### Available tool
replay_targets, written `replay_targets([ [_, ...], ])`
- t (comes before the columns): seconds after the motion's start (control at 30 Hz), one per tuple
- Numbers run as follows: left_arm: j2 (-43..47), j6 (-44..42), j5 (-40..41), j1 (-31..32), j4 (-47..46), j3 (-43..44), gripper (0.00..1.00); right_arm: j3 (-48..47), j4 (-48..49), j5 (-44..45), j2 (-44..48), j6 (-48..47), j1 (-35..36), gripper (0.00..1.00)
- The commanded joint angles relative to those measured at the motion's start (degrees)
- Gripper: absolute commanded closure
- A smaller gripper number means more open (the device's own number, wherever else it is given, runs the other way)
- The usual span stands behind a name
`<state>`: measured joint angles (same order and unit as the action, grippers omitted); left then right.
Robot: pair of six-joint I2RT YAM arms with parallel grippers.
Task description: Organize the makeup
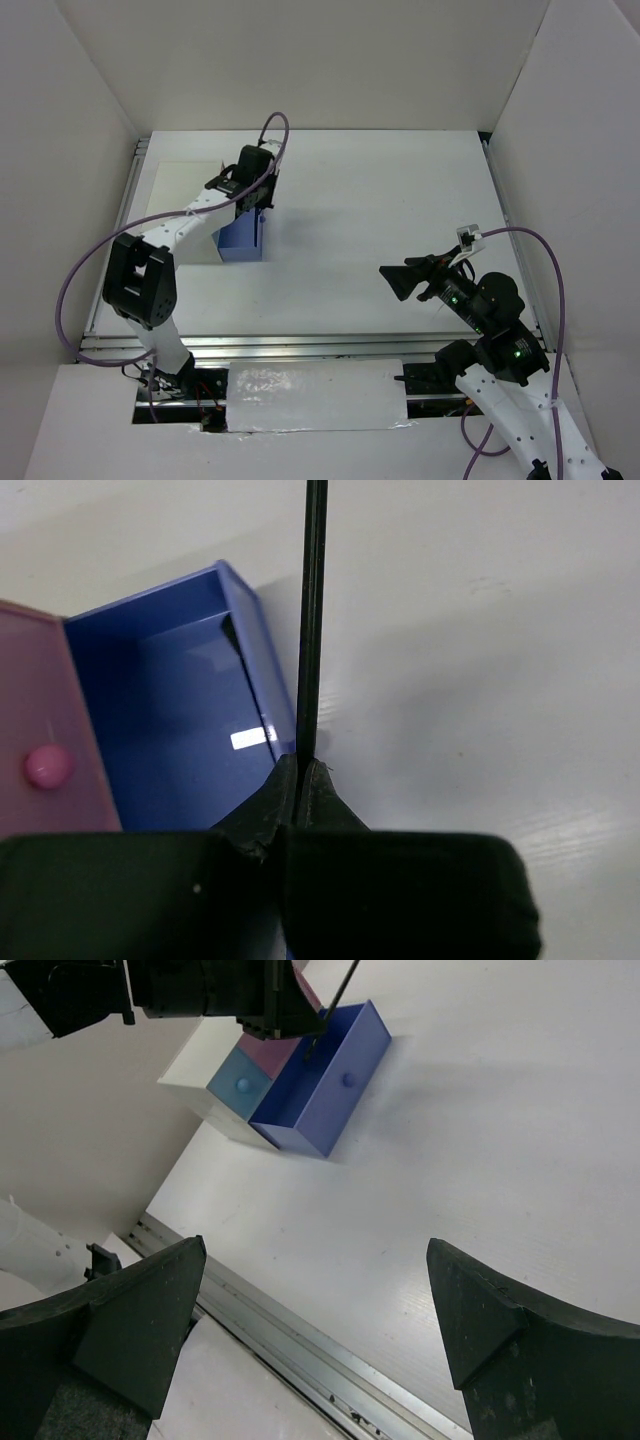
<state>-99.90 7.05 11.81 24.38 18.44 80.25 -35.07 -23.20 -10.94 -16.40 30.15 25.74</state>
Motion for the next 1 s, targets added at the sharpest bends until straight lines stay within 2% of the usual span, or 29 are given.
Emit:
replay_targets([
  [0.0,3.8,4.4,5.4,-0.6,-0.2,-0.5,1.00,-0.4,2.0,0.2,0.1,-0.7,0.2,0.00],
  [0.23,5.8,10.7,7.7,-4.2,0.9,-3.0,1.00,-0.2,2.1,0.3,0.1,-0.8,0.1,0.00],
  [0.43,7.2,13.8,10.9,-4.8,1.9,-5.3,1.00,0.0,2.3,0.2,0.1,-0.8,0.2,0.00],
  [0.6,6.6,14.4,11.5,-4.9,2.3,-6.7,0.92,0.2,2.5,-0.1,0.2,-0.5,0.1,0.00],
  [0.73,7.2,14.7,11.6,-4.9,2.2,-8.0,0.75,0.1,2.4,-0.1,0.3,-0.6,0.1,0.00],
  [0.77,7.5,14.8,11.7,-4.9,2.3,-8.2,0.65,0.1,2.4,0.0,0.4,-0.6,0.1,0.00],
  [0.8,7.7,14.9,11.9,-4.9,2.4,-8.4,0.59,0.2,2.3,0.0,0.3,-0.6,0.1,0.00],
  [0.83,8.0,15.0,12.1,-4.8,2.7,-8.3,0.48,0.2,2.4,0.0,0.3,-0.6,0.2,0.00],
  [0.87,8.2,15.0,12.1,-4.8,2.7,-8.3,0.42,0.2,2.4,-0.1,0.3,-0.5,0.2,0.00],
  [0.9,8.4,14.8,11.8,-4.7,2.7,-8.2,0.38,0.3,2.4,-0.1,0.2,-0.5,0.2,0.00],
  [0.97,8.1,13.6,11.7,-3.6,3.1,-7.4,0.35,0.3,2.5,-0.1,0.3,-0.5,0.3,0.00],
])
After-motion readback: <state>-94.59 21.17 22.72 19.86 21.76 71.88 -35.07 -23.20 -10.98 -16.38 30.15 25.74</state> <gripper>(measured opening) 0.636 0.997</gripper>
